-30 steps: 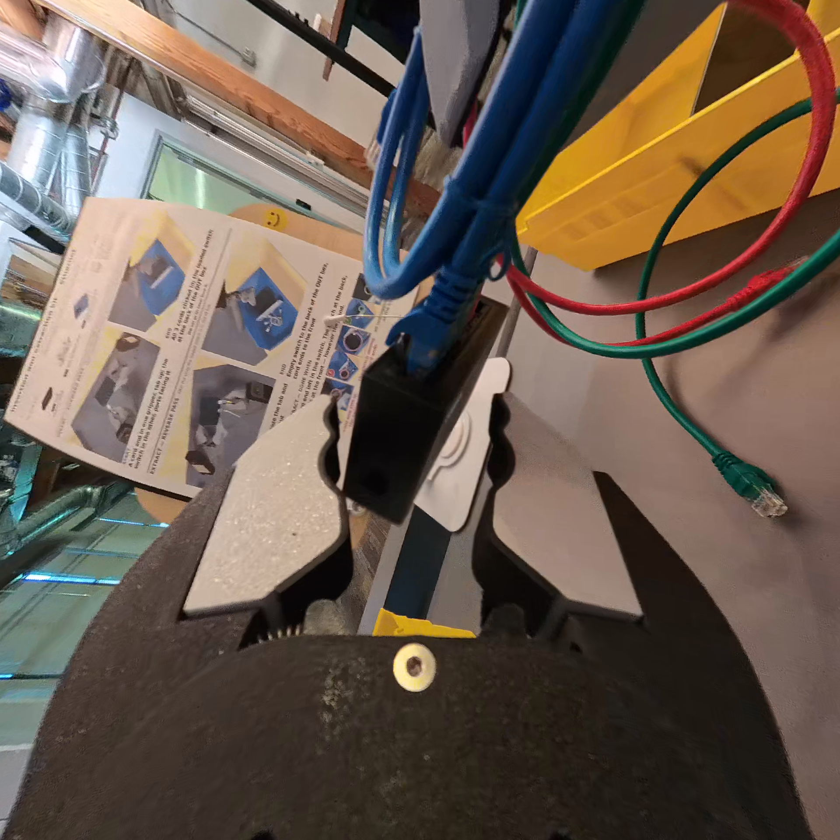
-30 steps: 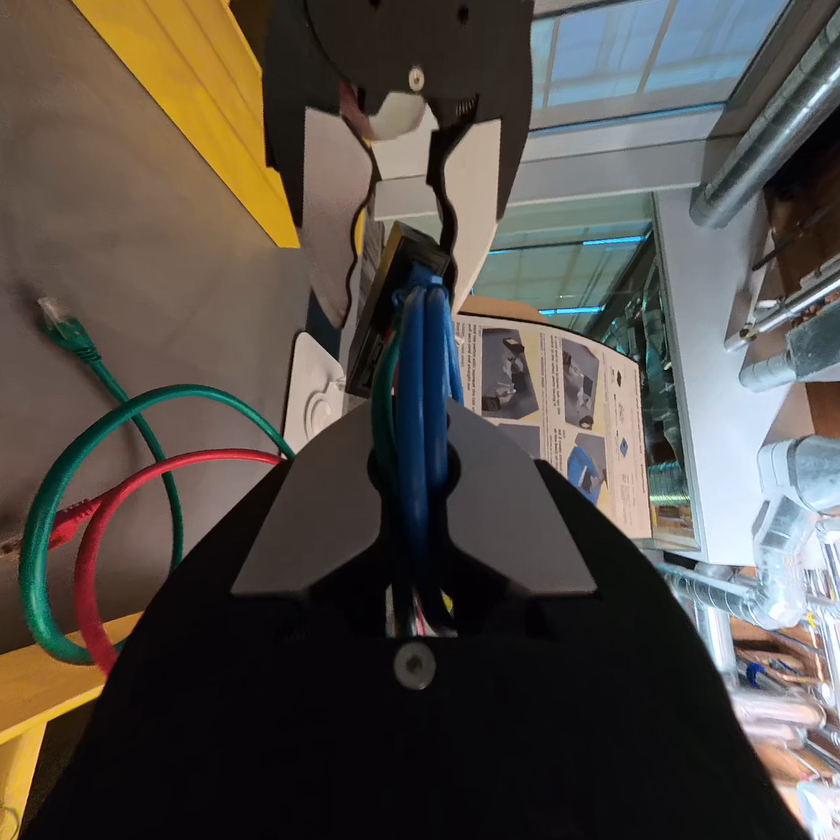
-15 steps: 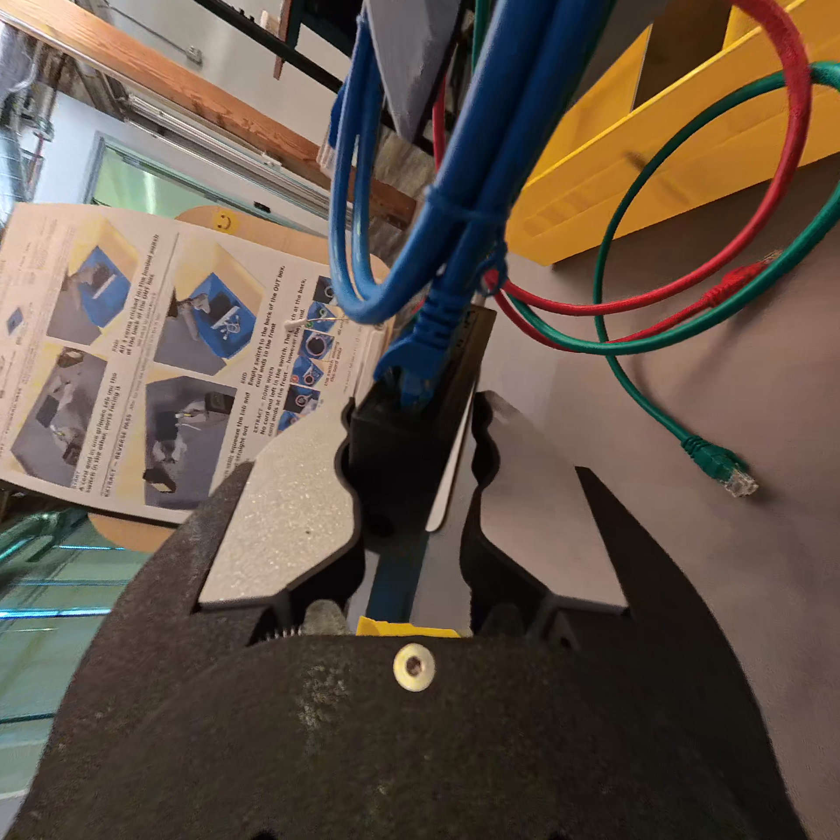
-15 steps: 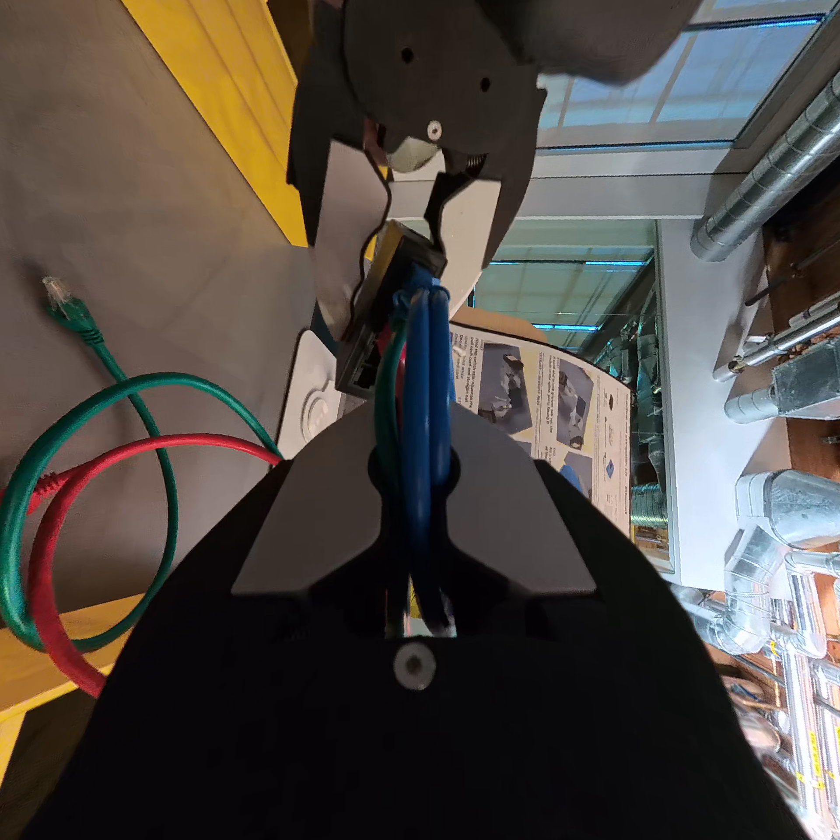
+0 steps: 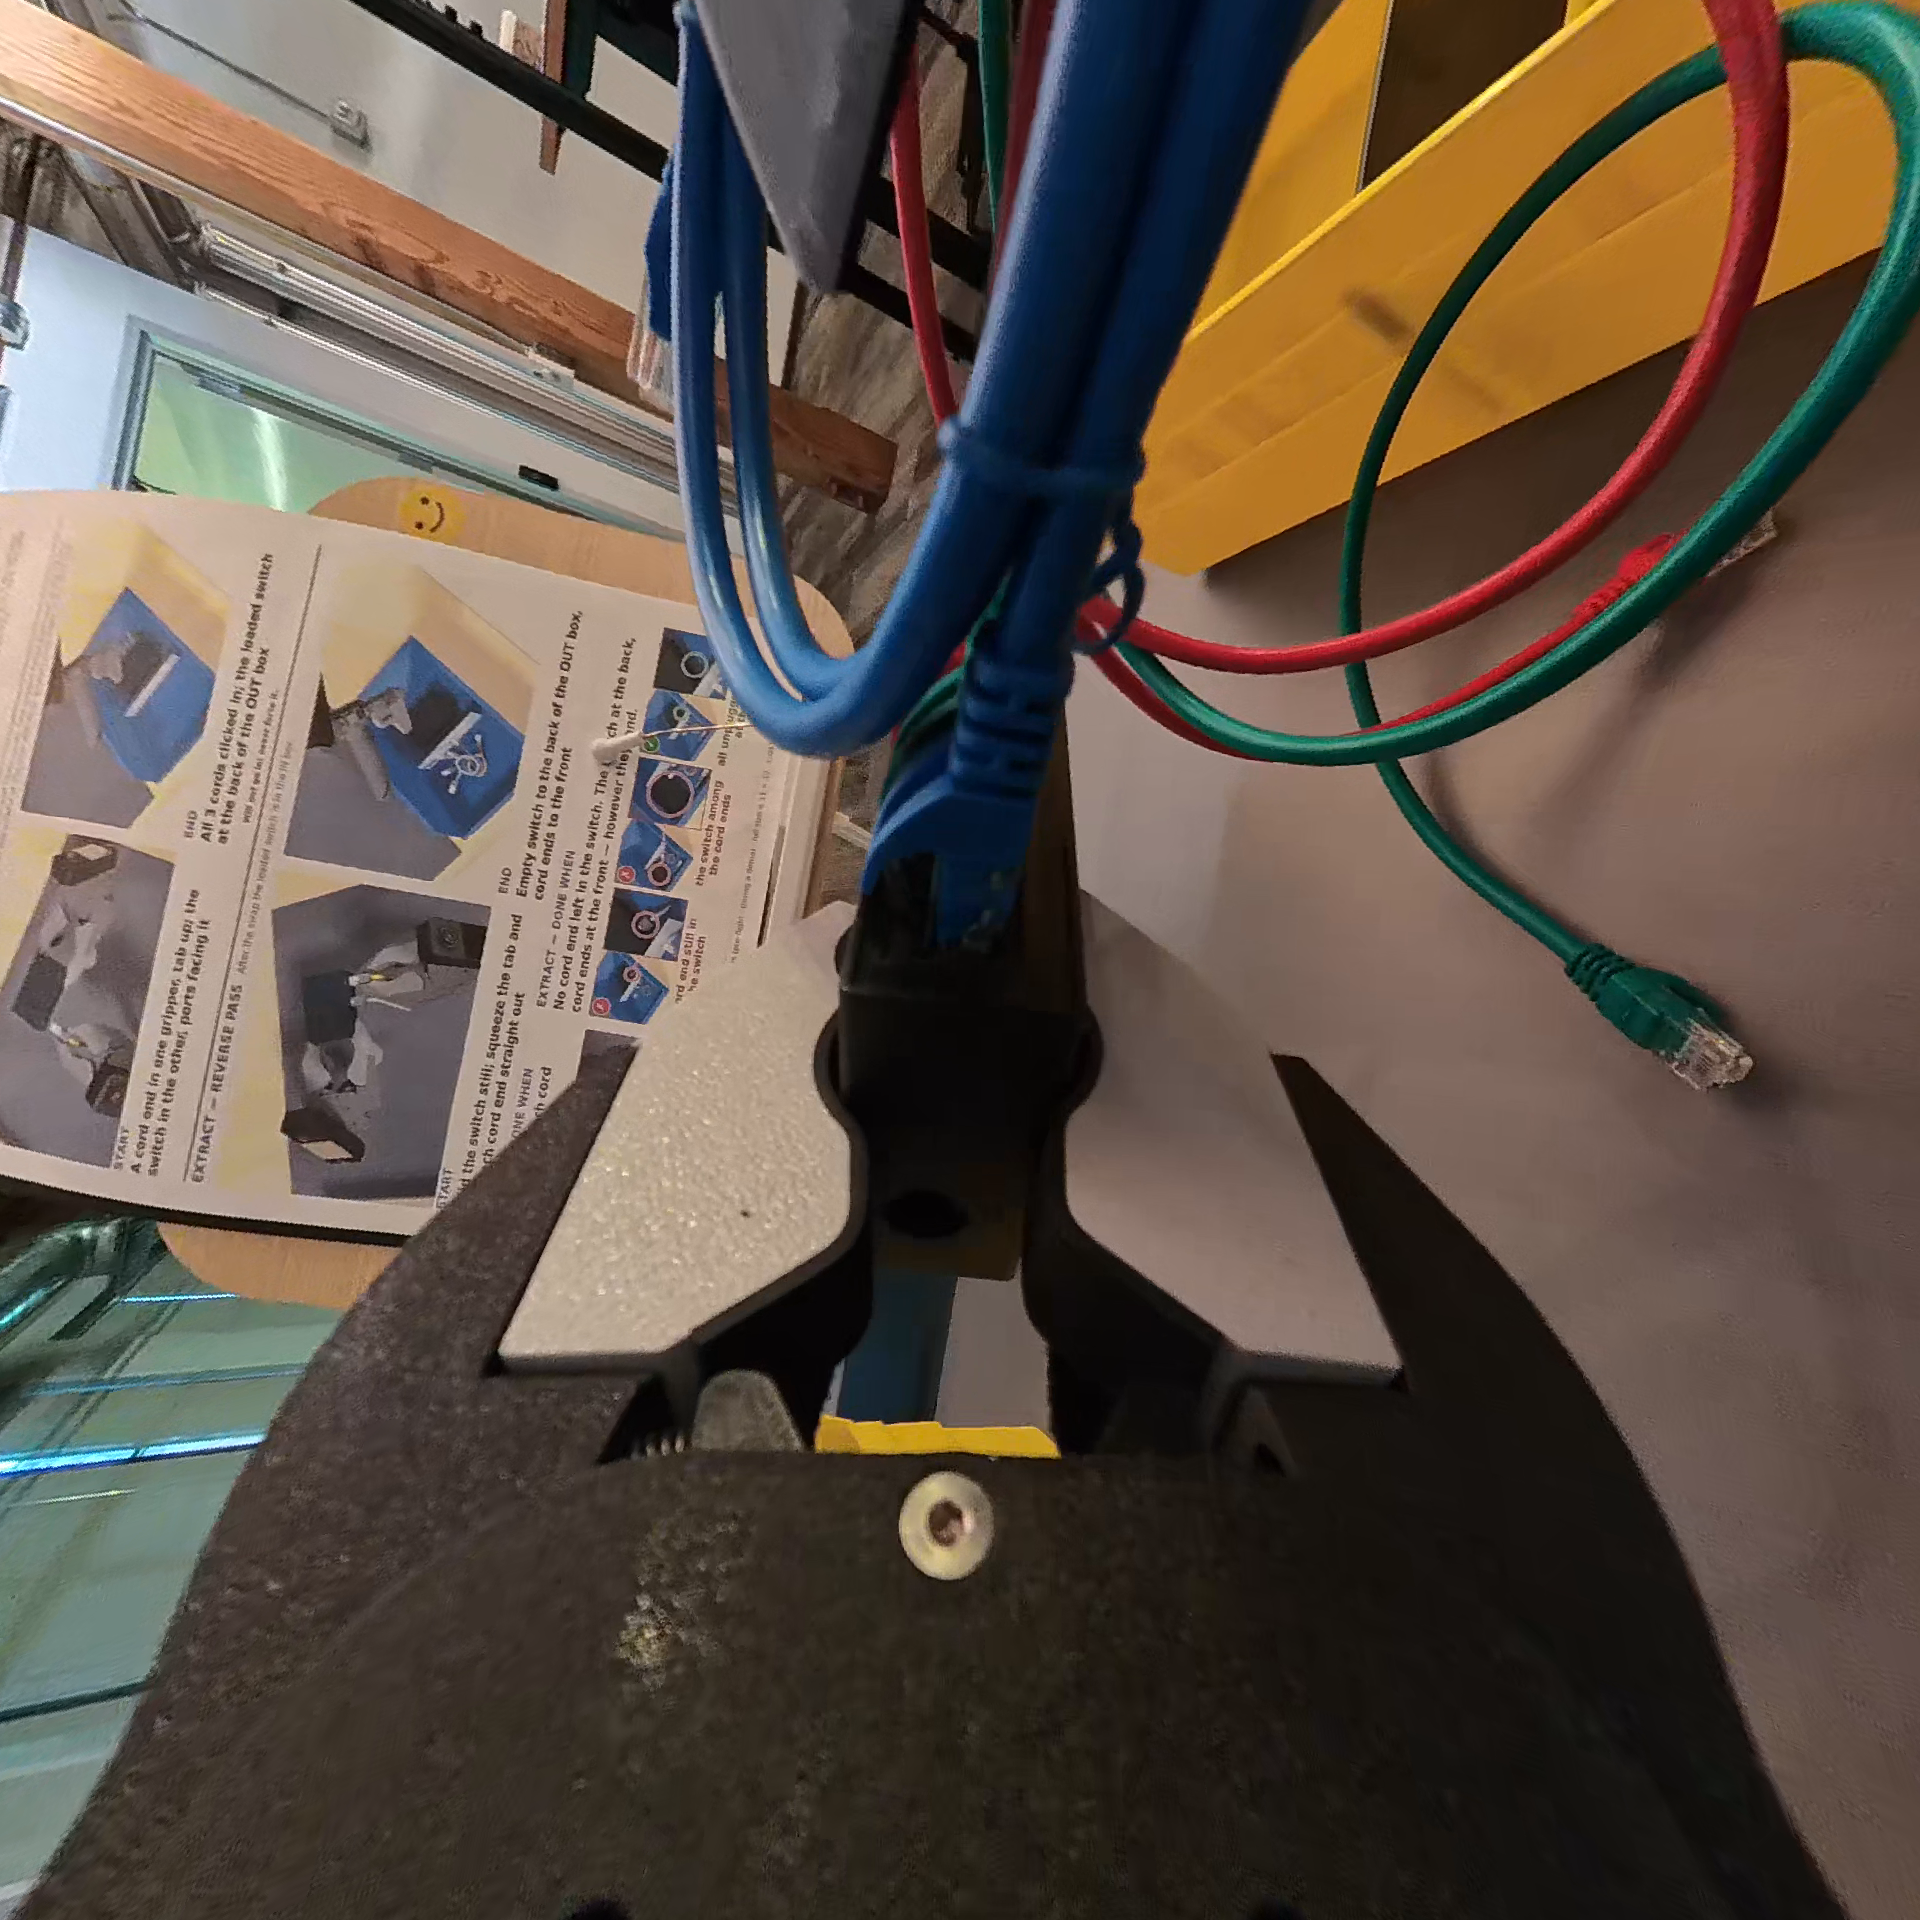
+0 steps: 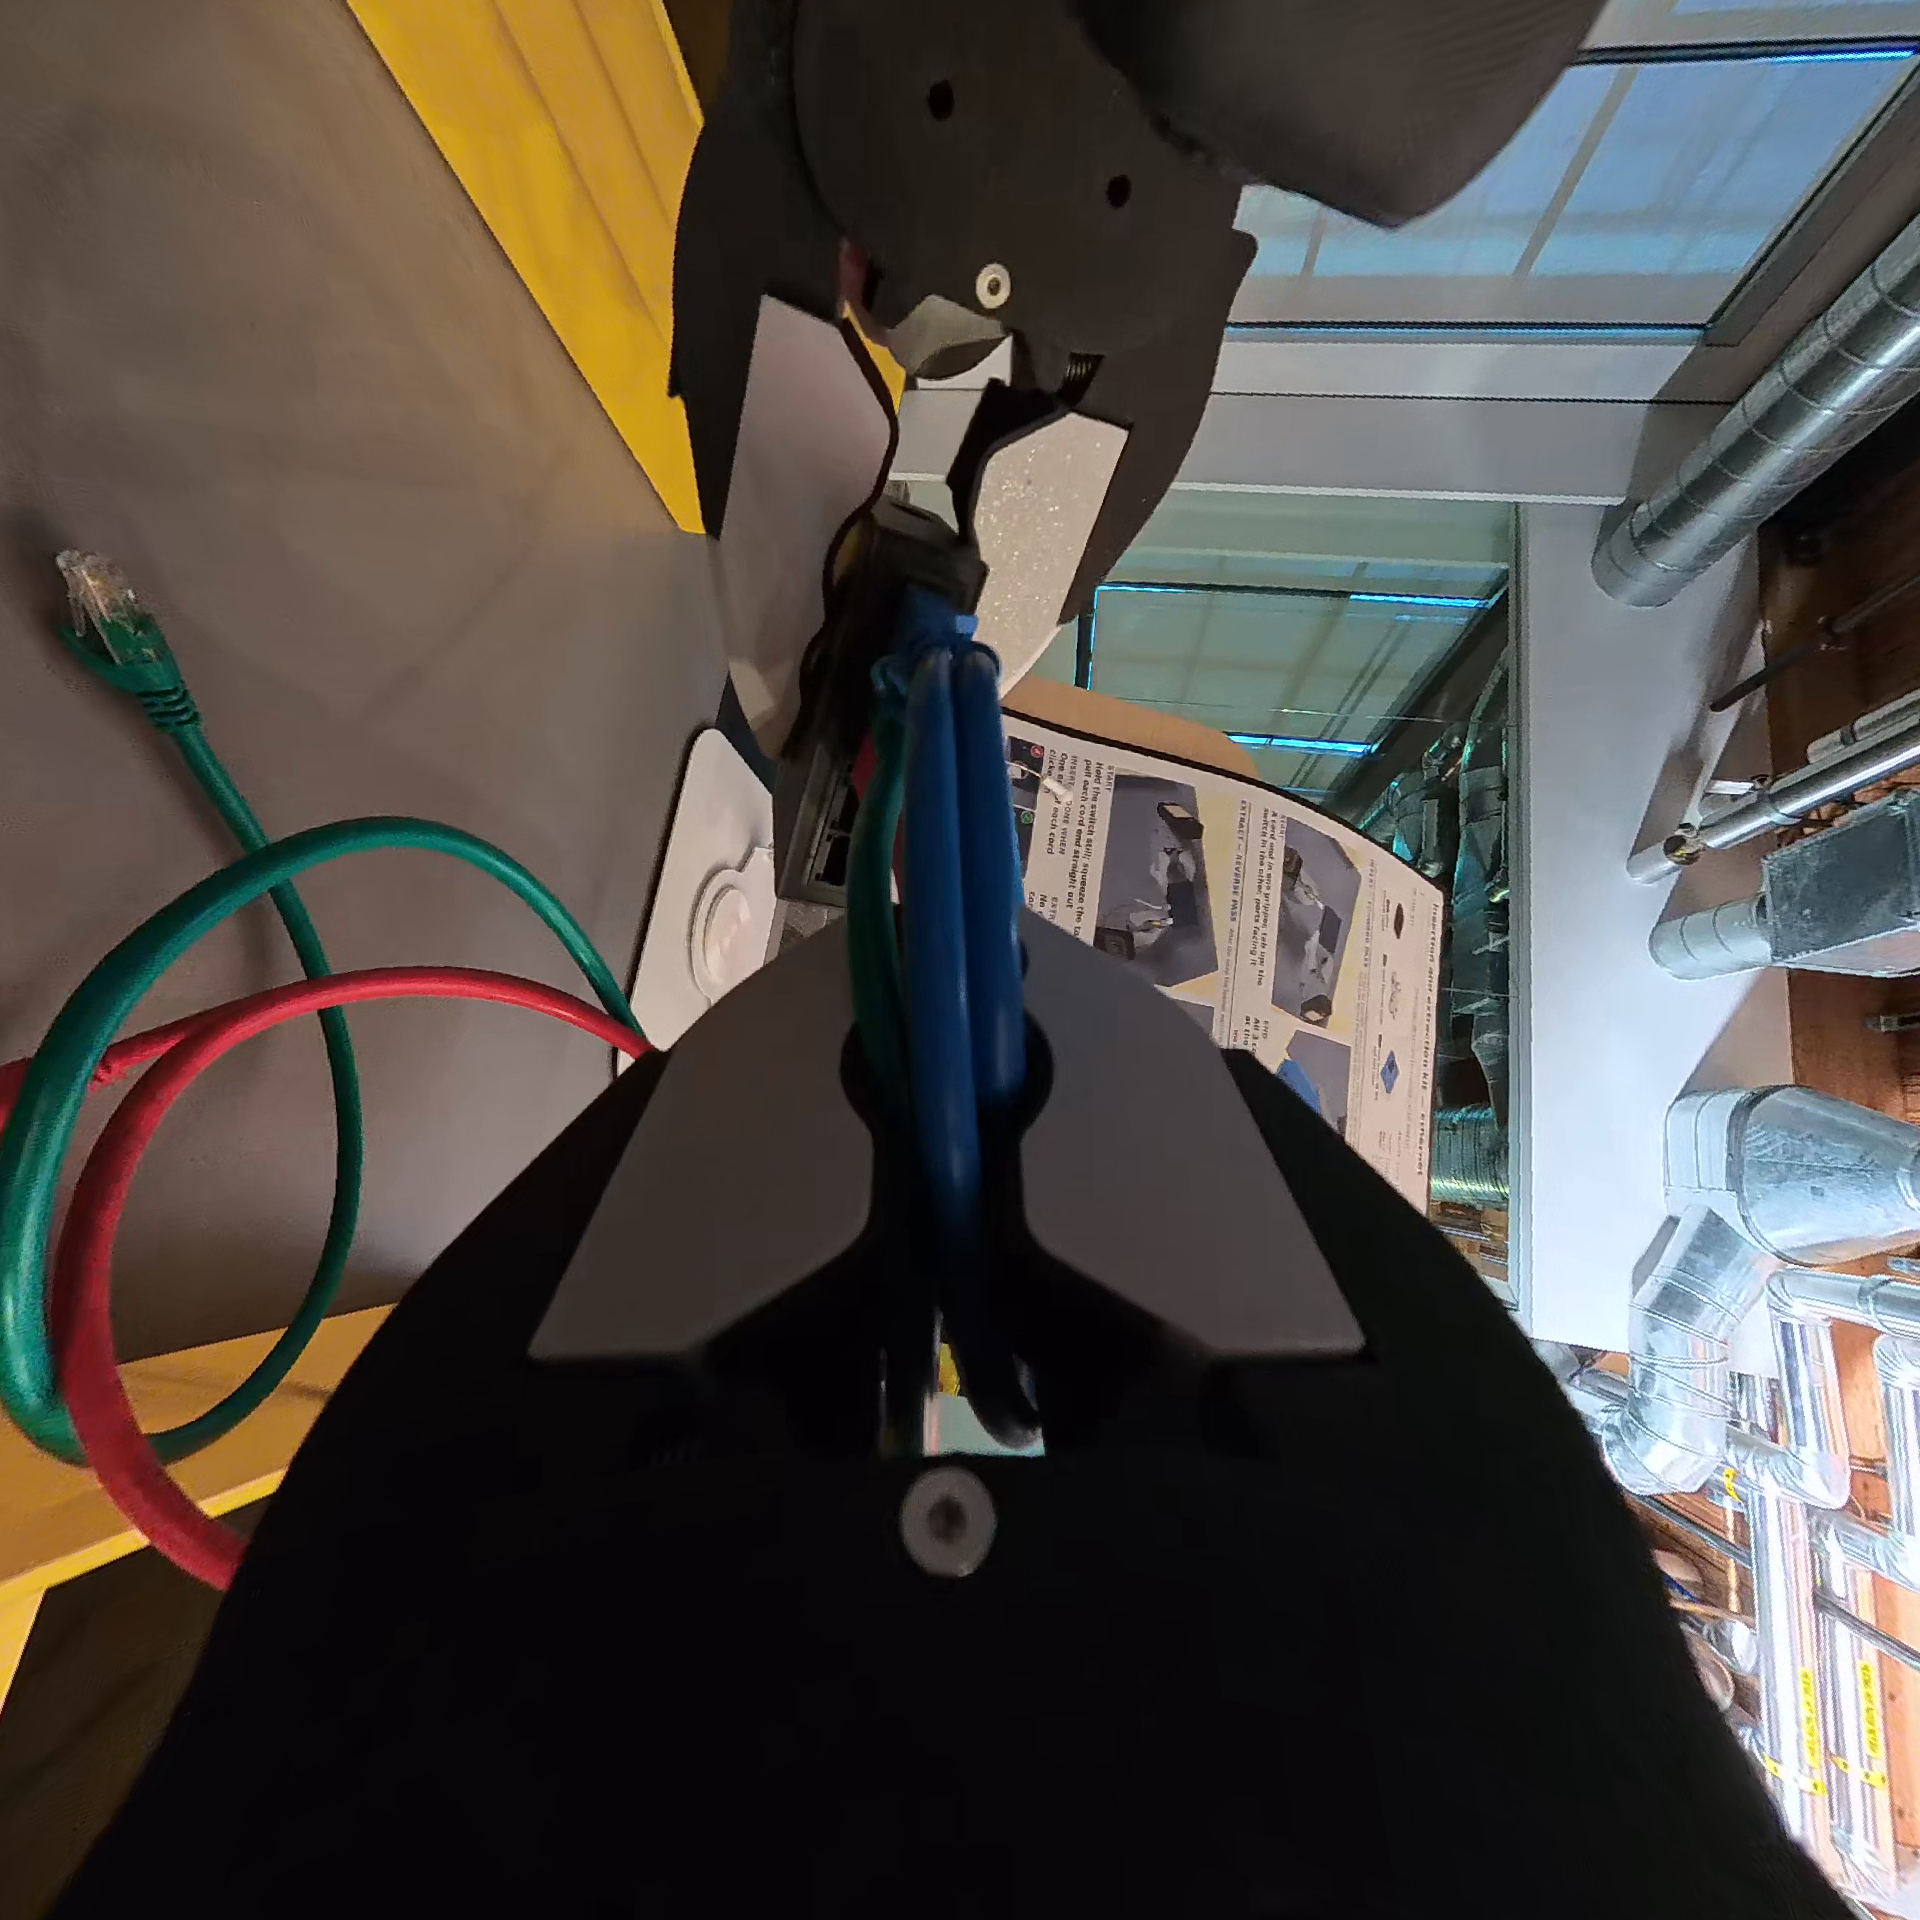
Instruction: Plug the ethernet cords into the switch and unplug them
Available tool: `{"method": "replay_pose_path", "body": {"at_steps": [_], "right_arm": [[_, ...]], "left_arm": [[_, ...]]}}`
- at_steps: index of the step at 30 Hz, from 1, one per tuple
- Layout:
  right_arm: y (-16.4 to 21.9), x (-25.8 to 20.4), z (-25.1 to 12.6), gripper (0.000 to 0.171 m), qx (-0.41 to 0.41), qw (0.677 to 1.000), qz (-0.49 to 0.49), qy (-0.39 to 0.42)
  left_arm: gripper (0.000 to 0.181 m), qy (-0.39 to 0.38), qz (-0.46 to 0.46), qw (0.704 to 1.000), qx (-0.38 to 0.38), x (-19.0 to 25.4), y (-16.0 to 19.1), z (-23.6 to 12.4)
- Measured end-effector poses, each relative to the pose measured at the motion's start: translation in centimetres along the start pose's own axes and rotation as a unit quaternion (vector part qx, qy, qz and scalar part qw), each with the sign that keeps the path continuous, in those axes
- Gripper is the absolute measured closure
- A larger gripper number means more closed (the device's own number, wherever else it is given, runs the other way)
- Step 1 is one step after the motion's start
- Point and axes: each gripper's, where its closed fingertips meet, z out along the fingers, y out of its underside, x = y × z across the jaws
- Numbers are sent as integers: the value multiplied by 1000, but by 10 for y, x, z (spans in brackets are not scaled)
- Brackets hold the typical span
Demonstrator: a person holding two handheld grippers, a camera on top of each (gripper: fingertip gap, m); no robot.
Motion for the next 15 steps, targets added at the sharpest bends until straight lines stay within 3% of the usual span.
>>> {"method": "replay_pose_path", "body": {"at_steps": [15], "right_arm": [[10,3,-4,156,-15,1000,9,-1]], "left_arm": [[145,-32,21,999,-6,-8,-4,-4]]}}
